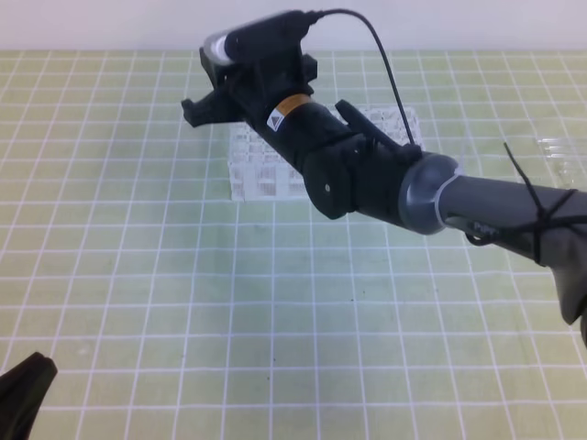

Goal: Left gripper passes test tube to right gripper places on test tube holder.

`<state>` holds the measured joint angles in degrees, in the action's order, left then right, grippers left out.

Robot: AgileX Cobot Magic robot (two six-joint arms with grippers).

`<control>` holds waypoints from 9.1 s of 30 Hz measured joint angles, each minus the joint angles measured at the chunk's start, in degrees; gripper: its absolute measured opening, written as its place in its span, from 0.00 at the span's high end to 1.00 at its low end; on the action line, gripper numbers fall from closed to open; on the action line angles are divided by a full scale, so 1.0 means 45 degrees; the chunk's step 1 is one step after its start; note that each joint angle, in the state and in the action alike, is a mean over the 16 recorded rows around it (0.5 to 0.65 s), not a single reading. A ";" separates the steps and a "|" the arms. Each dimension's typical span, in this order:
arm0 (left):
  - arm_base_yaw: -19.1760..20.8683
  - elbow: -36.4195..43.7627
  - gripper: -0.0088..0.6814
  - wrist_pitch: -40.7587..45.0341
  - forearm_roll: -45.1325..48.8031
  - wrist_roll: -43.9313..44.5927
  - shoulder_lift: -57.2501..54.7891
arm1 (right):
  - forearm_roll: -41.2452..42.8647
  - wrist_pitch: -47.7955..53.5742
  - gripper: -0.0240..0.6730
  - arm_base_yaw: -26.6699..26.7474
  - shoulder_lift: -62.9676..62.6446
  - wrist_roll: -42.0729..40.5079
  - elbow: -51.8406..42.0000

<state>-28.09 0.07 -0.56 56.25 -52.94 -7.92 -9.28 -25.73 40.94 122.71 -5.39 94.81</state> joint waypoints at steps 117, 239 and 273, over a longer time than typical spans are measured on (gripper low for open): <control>-0.0002 0.0000 0.99 0.1134 0.0001 -0.0001 0.0009 | -0.0518 0.0269 0.83 -0.0259 0.1973 -0.0344 0.1425; -0.0002 0.0000 0.99 0.1284 0.0005 0.0000 -0.0015 | -0.0089 0.4541 0.98 -0.0126 -1.3590 -0.1045 -1.1062; -0.0001 0.0000 0.99 0.1285 0.0003 0.0000 -0.0018 | 0.0134 0.3416 0.99 -0.7637 -2.3176 0.0683 -2.0160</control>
<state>-28.10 0.07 5.23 56.26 -52.94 -8.00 -8.68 -10.36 6.57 18.41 -2.32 4.09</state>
